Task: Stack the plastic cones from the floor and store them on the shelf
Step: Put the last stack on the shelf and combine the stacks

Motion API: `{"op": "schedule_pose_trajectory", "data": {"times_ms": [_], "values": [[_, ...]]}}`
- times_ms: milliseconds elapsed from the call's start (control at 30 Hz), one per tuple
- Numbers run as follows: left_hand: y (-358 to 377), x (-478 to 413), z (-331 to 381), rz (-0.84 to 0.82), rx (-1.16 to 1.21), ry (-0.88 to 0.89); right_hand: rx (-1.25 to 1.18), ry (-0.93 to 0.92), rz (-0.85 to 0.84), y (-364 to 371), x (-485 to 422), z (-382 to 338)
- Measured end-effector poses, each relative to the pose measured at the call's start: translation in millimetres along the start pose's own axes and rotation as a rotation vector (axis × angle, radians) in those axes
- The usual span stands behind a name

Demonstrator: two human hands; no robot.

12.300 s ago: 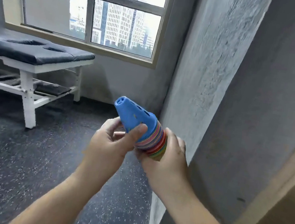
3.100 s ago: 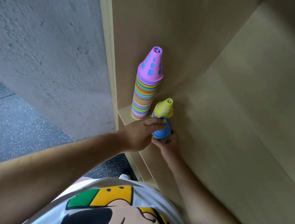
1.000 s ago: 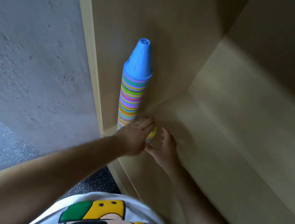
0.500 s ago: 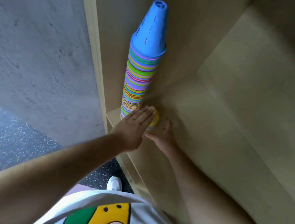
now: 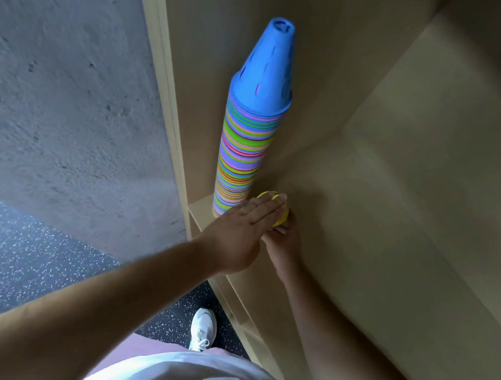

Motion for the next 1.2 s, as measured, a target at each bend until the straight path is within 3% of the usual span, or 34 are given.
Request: {"op": "schedule_pose_trajectory", "data": {"times_ms": [200, 400, 667, 933, 1200], "values": [[-94, -35, 54, 0.173, 0.040, 0.174, 0.002, -0.184, 0.236, -39, 56, -104], [-223, -86, 120, 0.391, 0.050, 0.347, 0.013, -0.493, 0.338, -57, 100, -264], [-371, -122, 154, 0.632, -0.065, 0.381, 0.106, -0.648, 0.243, -22, 131, -417], [-376, -112, 118, 0.604, -0.125, 0.294, 0.081, -0.630, 0.092, 27, 107, -407], [-306, -89, 54, 0.495, -0.066, 0.105, 0.430, -0.571, 0.218, 42, 73, -331]]}}
Point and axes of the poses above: each hand's wrist, its own x-axis away from the middle knuckle, its own y-axis out of the palm, z = x × y, the point moved 7 cm from there along -x, towards the middle knuckle, and after that the axes turned 6 degrees about z, right-handed, at the moved point
